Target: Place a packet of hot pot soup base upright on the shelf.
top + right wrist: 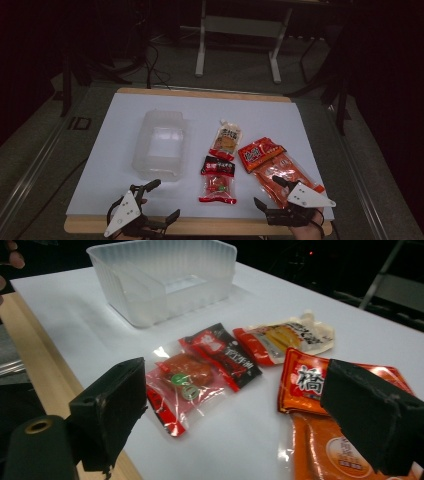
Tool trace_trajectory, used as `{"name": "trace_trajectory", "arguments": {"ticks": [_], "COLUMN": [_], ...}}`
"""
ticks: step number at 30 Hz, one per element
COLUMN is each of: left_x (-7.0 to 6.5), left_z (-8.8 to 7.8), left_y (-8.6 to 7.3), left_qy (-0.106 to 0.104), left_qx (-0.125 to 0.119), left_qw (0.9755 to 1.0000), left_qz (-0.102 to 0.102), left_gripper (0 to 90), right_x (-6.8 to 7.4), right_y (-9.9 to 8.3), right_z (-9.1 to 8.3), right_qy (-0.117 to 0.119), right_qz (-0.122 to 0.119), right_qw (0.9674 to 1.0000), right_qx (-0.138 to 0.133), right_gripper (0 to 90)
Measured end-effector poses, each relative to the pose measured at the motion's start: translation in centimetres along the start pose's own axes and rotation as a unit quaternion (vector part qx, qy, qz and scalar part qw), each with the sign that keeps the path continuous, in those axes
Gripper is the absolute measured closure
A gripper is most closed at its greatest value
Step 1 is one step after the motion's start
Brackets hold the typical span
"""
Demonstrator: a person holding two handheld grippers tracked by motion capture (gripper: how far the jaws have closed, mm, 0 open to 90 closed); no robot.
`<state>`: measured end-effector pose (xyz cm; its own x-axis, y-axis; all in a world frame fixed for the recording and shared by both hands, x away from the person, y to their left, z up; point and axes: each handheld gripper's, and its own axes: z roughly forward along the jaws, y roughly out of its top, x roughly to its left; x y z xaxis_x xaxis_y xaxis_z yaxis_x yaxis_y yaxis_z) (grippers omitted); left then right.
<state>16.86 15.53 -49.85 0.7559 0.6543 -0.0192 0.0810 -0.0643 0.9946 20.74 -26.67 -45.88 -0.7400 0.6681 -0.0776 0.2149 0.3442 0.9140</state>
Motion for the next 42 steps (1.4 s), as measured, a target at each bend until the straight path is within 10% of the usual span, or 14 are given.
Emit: {"name": "trace_trajectory", "arguments": {"ticks": [6, 21, 30, 42], "left_x": [0.5, 0.6, 0.5, 0.6], "left_z": [0.1, 0.2, 0.4, 0.4], "left_y": [-0.2, -0.3, -0.3, -0.4], "left_qy": [0.005, -0.007, -0.009, -0.008], "left_qx": [0.001, 0.005, 0.005, 0.007], "left_qw": [1.0000, 1.0000, 0.9999, 0.9999], "left_qz": [-0.005, -0.001, -0.002, -0.003], "left_gripper": [1.5, 1.5, 1.5, 1.5], "right_x": [-0.2, 0.7, 1.2, -1.8], "right_y": [0.0, 0.2, 2.0, 5.4], "right_z": [0.0, 0.5, -0.4, -1.3], "right_qy": [-0.003, -0.016, 0.031, -0.015], "right_qz": [0.012, -0.051, -0.007, -0.025], "right_qw": [0.9999, 0.9985, 0.9986, 0.9977], "right_qx": [-0.008, -0.010, -0.042, -0.061], "right_gripper": [11.3, 12.6, 10.1, 10.2]}}
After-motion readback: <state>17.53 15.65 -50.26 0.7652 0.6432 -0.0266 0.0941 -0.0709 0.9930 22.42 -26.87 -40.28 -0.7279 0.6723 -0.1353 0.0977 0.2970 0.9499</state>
